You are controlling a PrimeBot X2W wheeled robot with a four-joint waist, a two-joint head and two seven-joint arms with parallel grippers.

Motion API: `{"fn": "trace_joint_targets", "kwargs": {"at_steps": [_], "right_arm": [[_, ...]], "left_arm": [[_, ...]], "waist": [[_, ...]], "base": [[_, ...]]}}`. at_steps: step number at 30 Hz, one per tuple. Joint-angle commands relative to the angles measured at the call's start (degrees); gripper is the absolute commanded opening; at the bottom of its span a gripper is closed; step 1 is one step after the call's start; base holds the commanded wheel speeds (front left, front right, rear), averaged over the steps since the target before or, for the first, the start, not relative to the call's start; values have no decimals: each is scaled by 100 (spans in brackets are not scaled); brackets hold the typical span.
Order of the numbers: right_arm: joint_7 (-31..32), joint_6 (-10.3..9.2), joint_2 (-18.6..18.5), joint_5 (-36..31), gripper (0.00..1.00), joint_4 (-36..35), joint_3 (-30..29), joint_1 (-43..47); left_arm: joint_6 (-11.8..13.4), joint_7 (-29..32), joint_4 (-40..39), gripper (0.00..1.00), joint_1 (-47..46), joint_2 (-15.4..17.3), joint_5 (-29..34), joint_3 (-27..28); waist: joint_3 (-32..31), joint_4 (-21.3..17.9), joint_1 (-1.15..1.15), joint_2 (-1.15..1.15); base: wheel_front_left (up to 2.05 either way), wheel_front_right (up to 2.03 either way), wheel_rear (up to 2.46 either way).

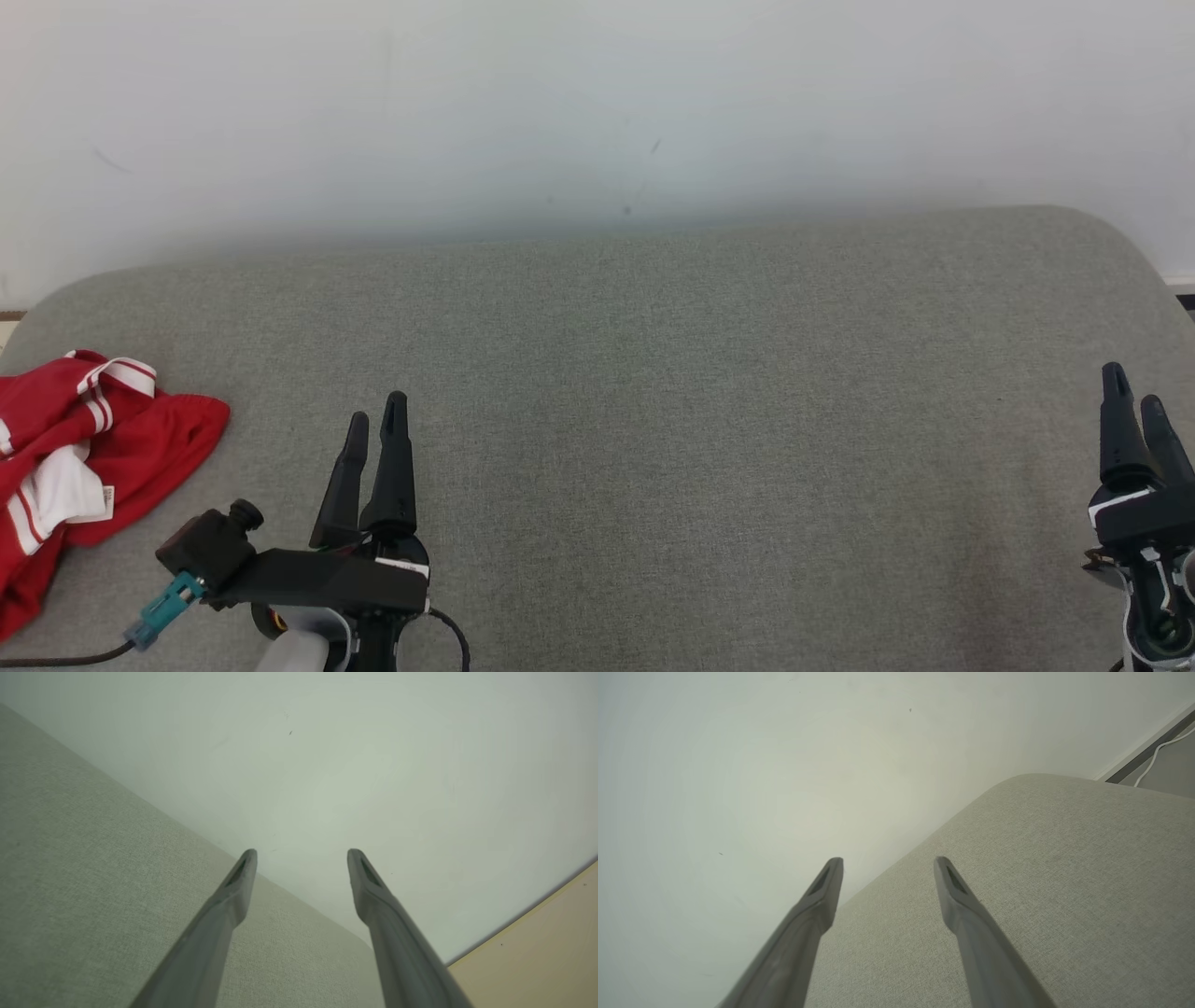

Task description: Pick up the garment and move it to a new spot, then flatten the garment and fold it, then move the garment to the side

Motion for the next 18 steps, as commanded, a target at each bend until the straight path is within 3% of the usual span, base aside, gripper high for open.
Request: {"fn": "trace_joint_targets", "kwargs": {"at_steps": [1,18], "right_arm": [[-85,2,-115,-225,100,-148,105,-9],[-554,2,-117,-1403,100,-390,766,375]], "left_arm": [[39,-7,-130,100,-13,32,296,48],[403,-9,-175,100,367,201,2100,118]], "waist": [[-6,-2,0,0],[-68,8,0,0]], "base": [[0,0,0],[0,0,0]]}}
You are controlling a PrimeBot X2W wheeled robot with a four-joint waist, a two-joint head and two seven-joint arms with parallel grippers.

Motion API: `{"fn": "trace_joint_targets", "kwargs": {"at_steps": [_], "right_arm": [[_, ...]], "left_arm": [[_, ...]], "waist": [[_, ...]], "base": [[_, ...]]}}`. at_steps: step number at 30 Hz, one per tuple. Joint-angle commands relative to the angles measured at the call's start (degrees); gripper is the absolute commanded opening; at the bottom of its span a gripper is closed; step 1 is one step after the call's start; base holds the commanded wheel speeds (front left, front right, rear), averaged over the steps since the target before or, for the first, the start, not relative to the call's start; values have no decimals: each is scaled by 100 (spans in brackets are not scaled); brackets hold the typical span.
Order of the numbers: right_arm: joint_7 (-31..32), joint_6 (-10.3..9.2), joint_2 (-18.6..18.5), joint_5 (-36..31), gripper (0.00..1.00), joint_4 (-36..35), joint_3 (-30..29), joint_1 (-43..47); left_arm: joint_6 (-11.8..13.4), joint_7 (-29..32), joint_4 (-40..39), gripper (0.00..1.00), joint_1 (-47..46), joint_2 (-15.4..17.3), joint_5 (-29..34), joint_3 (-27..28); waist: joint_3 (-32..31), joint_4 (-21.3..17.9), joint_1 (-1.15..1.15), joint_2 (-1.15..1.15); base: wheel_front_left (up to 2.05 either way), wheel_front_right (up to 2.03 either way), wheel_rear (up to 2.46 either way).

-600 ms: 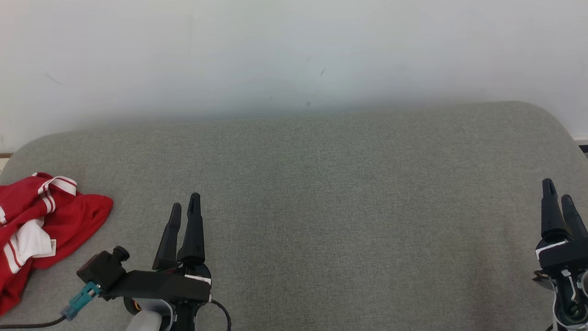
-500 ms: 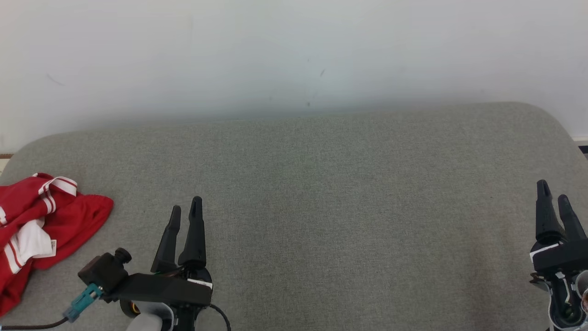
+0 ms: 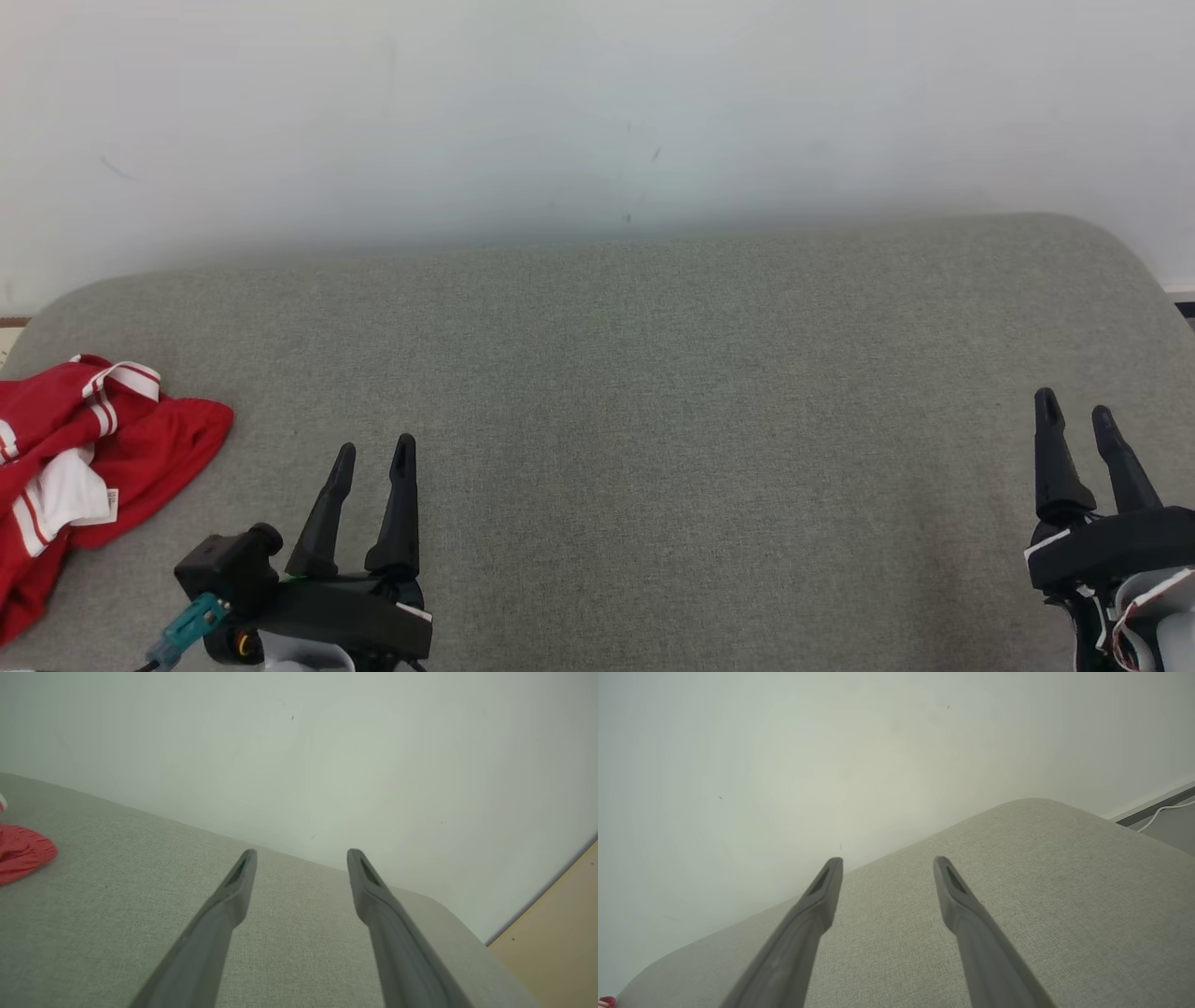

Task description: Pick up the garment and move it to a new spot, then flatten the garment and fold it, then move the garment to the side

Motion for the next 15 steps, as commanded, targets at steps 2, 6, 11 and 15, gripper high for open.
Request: {"fn": "trace_joint_targets", "kwargs": {"at_steps": [2,6,11,15], "right_arm": [[-106,2,-54,-231,100,-122,125,34],[-188,2,-40,-465,100,-189,255,119],[-248,3,-14,-732,100,-269,417,239],[-233,3,28,-957,100,-330,538,326]], "left_arm": [[86,-9,-104,100,40,68,346,49],[191,-9,-145,100,84,100,660,96],[291,-10,-216,100,132,158,1068,111],[355,-10,-247,100,170,185,1366,96]], "waist": [[-13,5,0,0],[-30,15,0,0],[-49,26,0,0],[-60,32,0,0]], "base": [[0,0,0],[0,0,0],[0,0,0],[0,0,0]]}}
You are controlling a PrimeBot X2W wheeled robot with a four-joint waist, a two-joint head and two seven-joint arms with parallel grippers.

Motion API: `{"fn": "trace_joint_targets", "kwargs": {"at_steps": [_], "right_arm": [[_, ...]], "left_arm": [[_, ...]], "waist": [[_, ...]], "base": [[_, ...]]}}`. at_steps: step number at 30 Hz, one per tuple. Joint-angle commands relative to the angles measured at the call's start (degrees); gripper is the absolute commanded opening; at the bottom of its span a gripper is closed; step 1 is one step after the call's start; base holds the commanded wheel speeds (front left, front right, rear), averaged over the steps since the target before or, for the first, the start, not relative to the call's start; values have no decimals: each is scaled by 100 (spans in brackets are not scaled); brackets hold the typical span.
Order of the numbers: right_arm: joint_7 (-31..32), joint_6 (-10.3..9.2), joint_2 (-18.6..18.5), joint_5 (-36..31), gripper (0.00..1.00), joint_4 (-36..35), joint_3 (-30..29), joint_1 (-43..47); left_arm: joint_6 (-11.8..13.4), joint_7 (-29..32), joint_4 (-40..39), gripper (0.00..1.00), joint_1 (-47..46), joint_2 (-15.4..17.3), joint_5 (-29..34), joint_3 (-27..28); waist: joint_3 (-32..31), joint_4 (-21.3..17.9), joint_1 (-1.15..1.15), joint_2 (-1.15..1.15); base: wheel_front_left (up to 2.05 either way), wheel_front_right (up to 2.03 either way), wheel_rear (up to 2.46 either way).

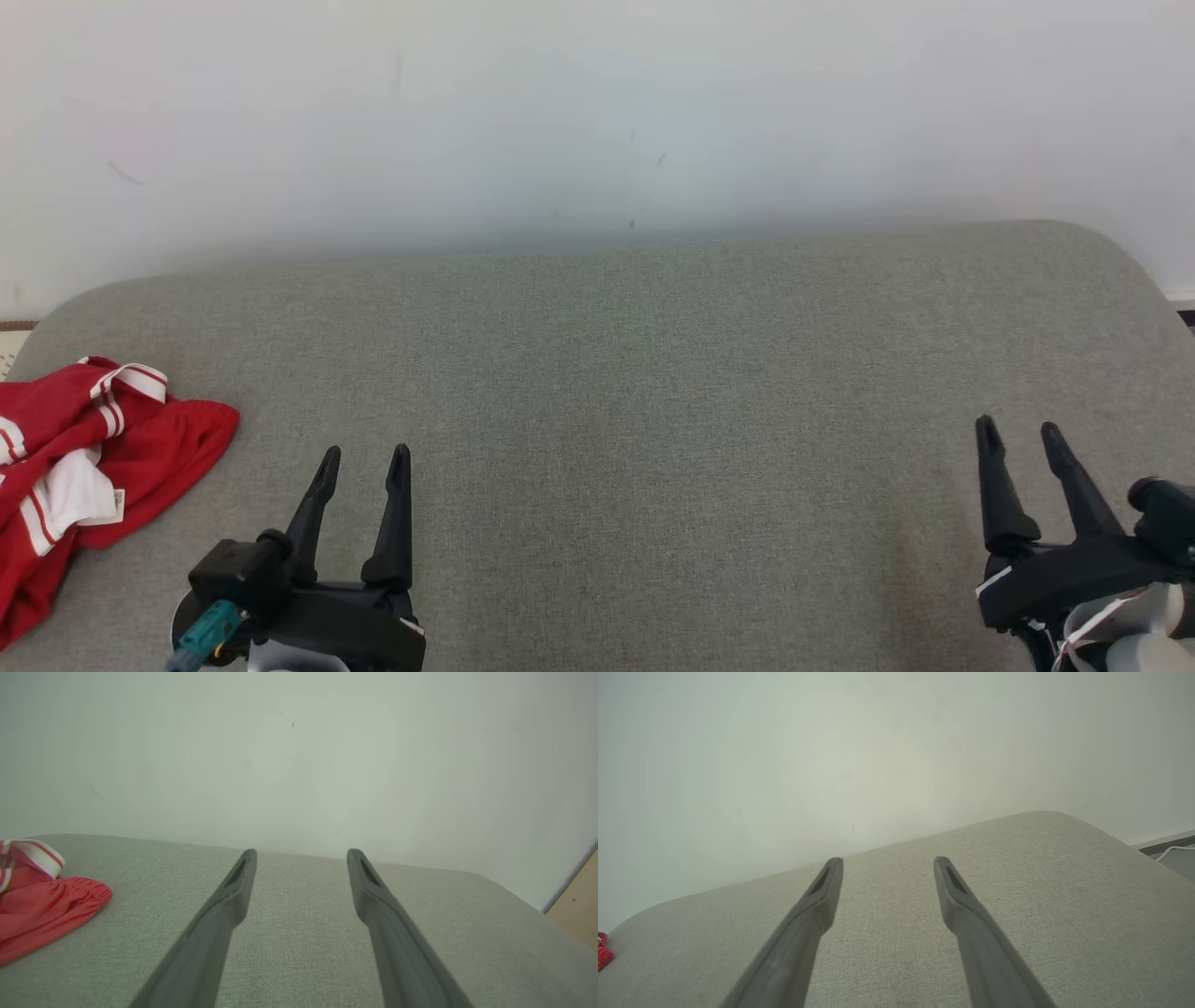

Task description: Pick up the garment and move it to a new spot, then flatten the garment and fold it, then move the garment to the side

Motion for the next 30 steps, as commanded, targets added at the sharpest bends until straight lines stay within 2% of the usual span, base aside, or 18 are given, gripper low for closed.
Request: {"fn": "trace_joint_targets", "kwargs": {"at_steps": [1,15,22,30], "right_arm": [[1,3,-2,-148,100,-81,68,45],[-160,3,85,-762,100,-242,244,246],[-282,3,231,-959,100,-313,197,377],[-394,4,346,-1253,100,-469,222,530]], "left_arm": [[47,-11,-67,100,44,41,220,9],[240,14,82,100,140,79,1089,-24],[263,109,116,100,225,-38,1160,92],[455,233,-7,100,312,-48,1389,279]], "waist": [[-5,-1,0,0],[-56,-5,0,0],[-56,0,0,0],[-37,-6,0,0]], "base": [[0,0,0],[0,0,0],[0,0,0],[0,0,0]]}}
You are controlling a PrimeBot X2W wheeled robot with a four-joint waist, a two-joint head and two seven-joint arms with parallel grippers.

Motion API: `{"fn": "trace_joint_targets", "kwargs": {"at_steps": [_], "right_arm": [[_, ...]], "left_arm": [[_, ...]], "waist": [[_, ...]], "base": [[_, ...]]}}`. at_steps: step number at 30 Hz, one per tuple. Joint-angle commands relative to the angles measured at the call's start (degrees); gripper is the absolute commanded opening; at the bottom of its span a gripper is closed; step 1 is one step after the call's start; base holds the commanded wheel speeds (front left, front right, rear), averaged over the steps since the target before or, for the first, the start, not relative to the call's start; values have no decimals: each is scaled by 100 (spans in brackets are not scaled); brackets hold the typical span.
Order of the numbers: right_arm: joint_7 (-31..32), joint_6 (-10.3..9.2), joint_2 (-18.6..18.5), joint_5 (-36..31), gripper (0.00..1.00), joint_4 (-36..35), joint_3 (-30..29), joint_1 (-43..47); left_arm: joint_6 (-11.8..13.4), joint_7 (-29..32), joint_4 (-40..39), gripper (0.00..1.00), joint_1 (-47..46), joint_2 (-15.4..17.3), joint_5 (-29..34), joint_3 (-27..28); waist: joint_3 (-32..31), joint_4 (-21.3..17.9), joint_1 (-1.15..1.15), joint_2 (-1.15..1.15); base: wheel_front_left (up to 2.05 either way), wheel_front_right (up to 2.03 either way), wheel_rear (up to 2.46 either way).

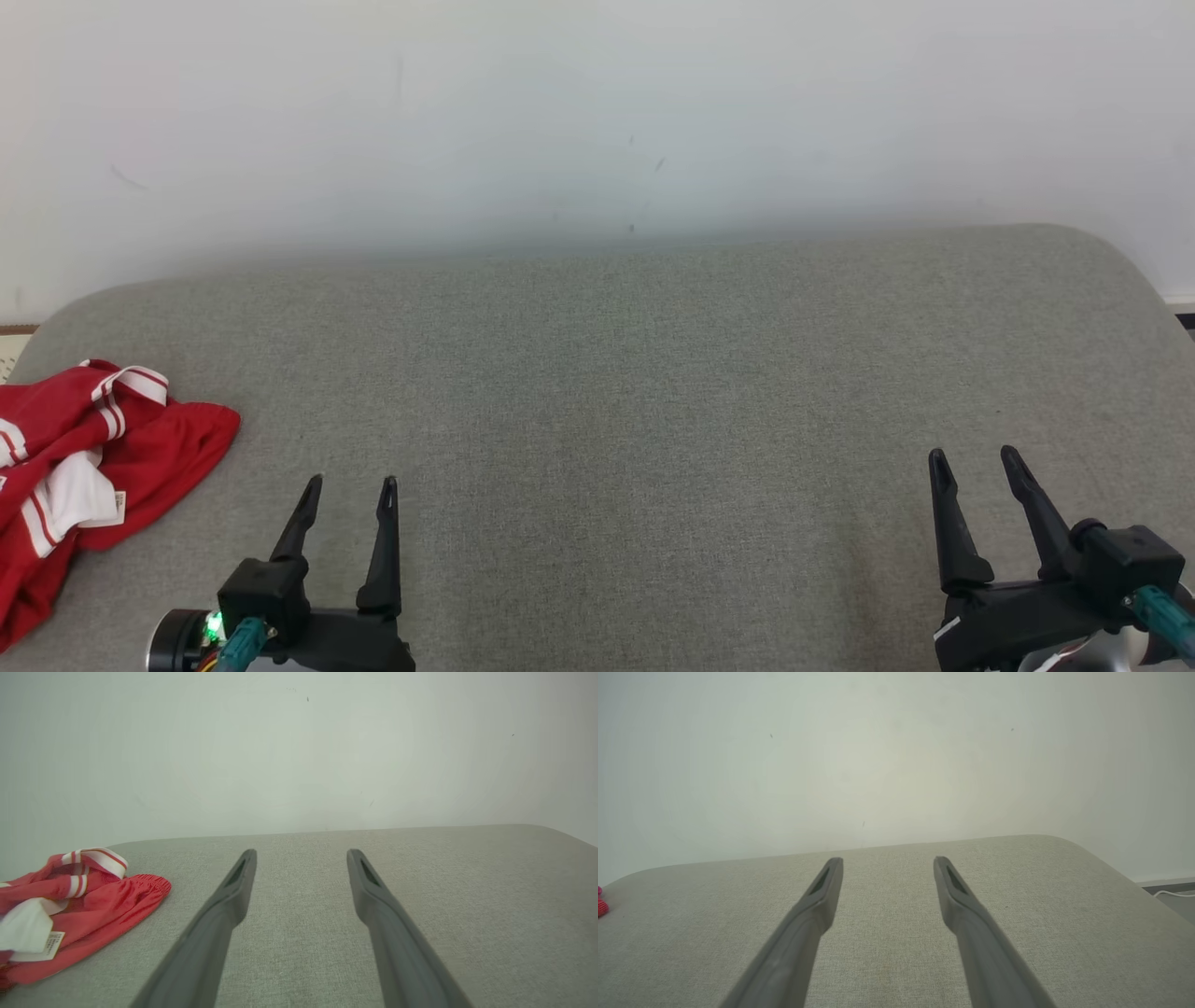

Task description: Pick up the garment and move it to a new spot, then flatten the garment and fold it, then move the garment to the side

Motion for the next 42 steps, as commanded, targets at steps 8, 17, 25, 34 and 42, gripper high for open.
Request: {"fn": "trace_joint_targets", "kwargs": {"at_steps": [8,17,25,34,42], "right_arm": [[-133,4,85,-315,100,-200,93,197],[-112,4,194,-394,100,-224,-41,301],[19,4,231,-373,100,-196,-144,292],[72,4,227,-392,100,-220,-173,311],[89,4,246,-410,100,-220,-189,330]], "left_arm": [[133,176,-165,100,191,46,360,158],[165,317,-185,100,285,47,474,159],[174,336,-182,100,298,63,409,129],[222,371,-181,100,302,55,312,116],[244,341,-156,100,265,69,259,73]], "waist": [[-14,7,0,0],[-33,9,0,0],[-35,4,0,0],[-38,11,0,0],[-39,42,0,0]], "base": [[0,0,0],[0,0,0],[0,0,0],[0,0,0],[0,0,0]]}}
